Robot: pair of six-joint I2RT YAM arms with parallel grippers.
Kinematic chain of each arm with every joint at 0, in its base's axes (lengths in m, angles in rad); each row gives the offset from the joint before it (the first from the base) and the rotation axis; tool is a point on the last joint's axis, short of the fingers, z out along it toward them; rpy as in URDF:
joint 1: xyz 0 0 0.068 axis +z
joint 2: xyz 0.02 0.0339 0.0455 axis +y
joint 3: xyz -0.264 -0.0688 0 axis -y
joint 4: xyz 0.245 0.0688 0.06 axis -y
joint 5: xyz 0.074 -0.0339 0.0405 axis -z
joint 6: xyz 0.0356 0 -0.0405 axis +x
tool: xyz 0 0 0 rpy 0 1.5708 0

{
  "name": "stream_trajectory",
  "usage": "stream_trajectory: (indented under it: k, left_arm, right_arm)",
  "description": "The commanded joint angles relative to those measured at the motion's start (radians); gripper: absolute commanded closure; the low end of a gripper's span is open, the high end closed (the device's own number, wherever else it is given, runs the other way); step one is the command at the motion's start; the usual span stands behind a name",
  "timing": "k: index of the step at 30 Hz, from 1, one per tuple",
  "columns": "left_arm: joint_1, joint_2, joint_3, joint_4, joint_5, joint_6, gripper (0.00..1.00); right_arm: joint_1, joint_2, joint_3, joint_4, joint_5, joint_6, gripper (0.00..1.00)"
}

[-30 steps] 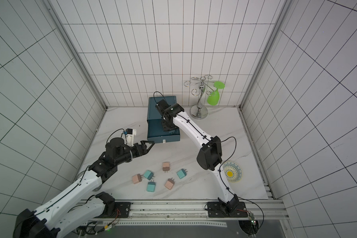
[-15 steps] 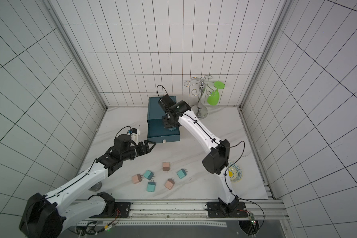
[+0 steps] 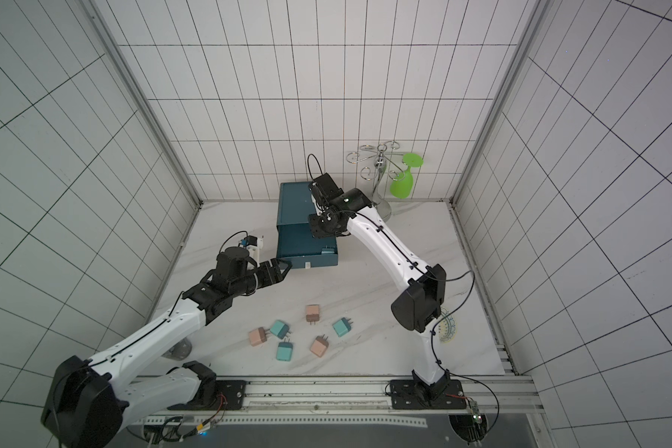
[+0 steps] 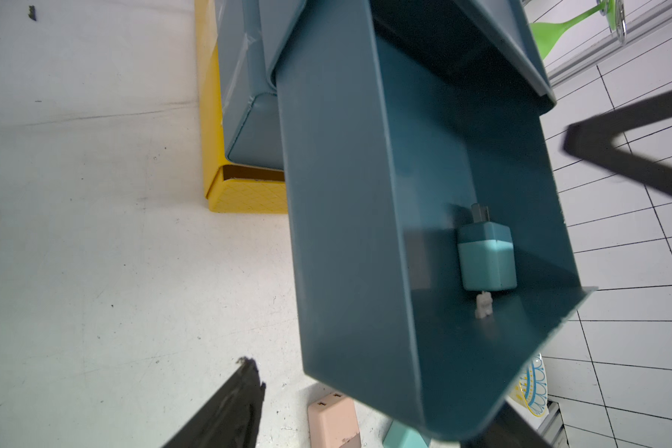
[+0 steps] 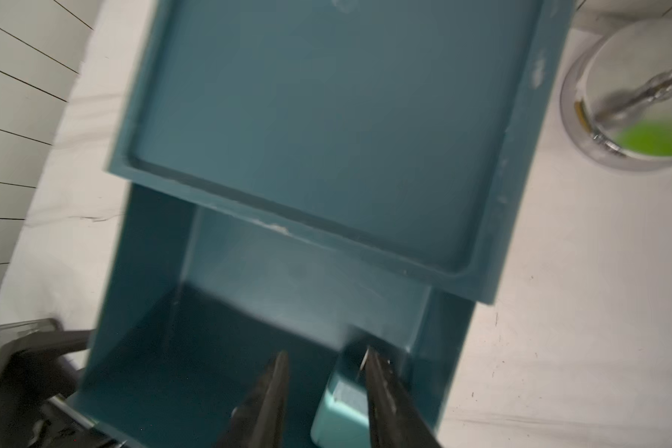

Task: Place the plugs into the drawer by color
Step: Place the plug in the drawer, then pick up the plug from the center of the board.

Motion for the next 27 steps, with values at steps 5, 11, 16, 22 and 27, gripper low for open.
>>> stream_trajectory:
  k: [5,11,16,22,27]
  left_arm:
    - [0.041,-0.021,0.031,-0.040,0.017,0.038,0.24]
    - [0.040,-0.085,-0.004,-0.043,0.015,0.045,0.18]
    - [0.039,-0.097,0.013,-0.176,0.075,0.064,0.23]
    - [-0.178,-0.157,-0.060,-0.330,-0.017,0.045,0.22]
    - [-0.458,-0.149,-0.058,-0.517,-0.266,-0.055,0.20]
  right_arm:
    - [0.050,-0.303,-0.190,0.060,0.042,-0.001,0.52]
    - [0.054,-0.534,-0.443,0.131,0.059,0.007,0.50]
    - [0.054,-0.715,-0.722,0.206,0.015,0.009,0.48]
    - [0.052,-0.943,-1.111,0.395,0.037,0.020,0.46]
    - [0.048,-1.024,-1.195,0.415,0.107,0.009,0.43]
